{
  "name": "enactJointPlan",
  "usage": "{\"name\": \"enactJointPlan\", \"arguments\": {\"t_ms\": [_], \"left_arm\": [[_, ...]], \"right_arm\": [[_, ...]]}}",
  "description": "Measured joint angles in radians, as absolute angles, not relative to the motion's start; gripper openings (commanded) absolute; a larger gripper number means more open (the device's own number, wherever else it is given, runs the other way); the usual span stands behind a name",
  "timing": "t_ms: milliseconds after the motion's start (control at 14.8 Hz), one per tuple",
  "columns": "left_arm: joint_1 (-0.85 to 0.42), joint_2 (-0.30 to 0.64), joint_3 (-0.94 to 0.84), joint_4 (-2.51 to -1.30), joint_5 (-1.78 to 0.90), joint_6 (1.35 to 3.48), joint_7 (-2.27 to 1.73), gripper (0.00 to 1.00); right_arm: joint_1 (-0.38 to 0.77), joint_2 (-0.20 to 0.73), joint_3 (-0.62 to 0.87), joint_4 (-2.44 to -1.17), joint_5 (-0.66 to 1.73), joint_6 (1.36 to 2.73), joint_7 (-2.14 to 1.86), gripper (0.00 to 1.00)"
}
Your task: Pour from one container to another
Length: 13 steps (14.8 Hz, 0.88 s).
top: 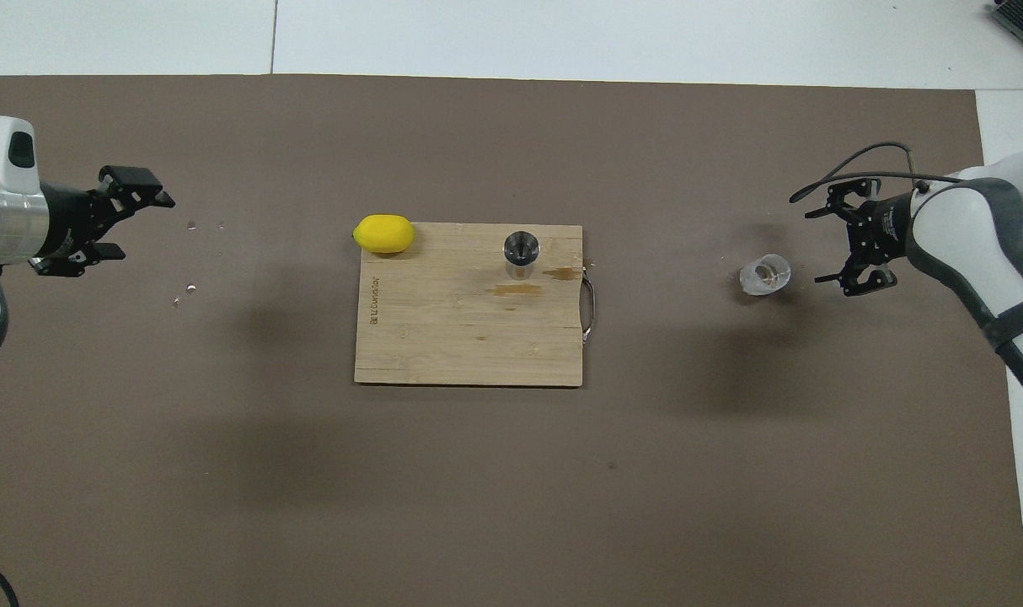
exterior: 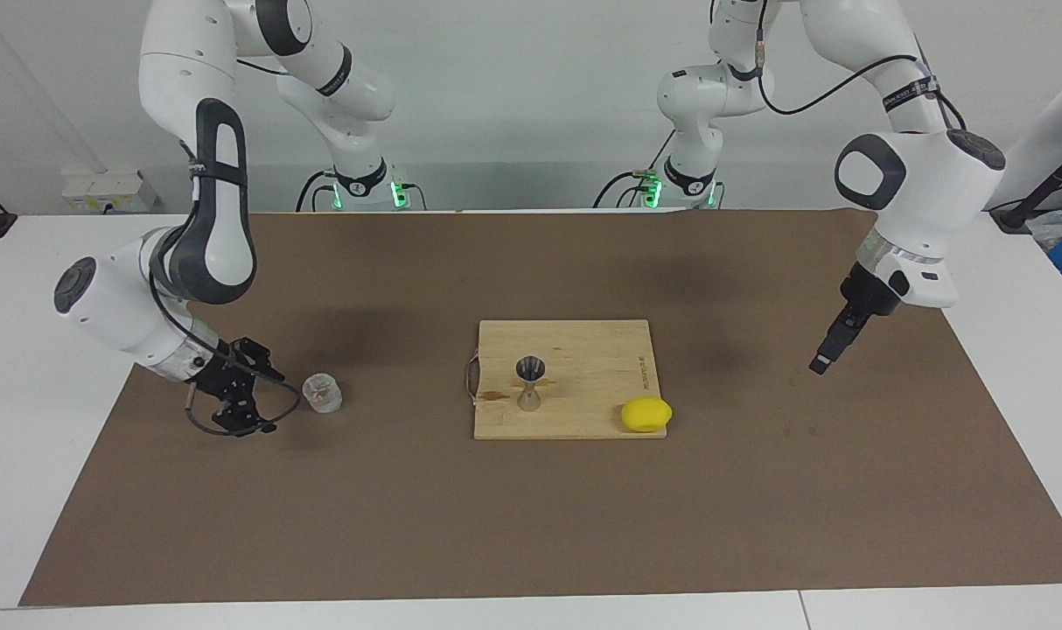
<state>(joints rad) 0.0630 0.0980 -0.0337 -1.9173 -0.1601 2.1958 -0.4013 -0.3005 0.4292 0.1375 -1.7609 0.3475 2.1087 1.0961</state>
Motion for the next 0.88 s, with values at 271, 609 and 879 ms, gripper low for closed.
{"name": "enactJointPlan", "arguments": {"t_ms": [271, 609, 879], "left_arm": [[0.033, 0.073, -0.049, -1.906, -0.051, 2.067, -0.229, 1.00], [0.031, -0.012, -0.052, -1.823, -0.038, 1.809, -0.064, 1.00], [0.030, -0.039, -0.057, -1.697, -0.038, 1.613, -0.057, 1.00]], "right_arm": [[-0.307, 0.426, 0.138, -1.790, 0.348, 2.109, 1.052, 1.00], [-0.307, 0.415, 0.138, -1.824, 0.376, 2.109, 1.051, 1.00], [-0.307, 0.402, 0.138, -1.857, 0.433, 2.109, 1.047, 1.00]]}}
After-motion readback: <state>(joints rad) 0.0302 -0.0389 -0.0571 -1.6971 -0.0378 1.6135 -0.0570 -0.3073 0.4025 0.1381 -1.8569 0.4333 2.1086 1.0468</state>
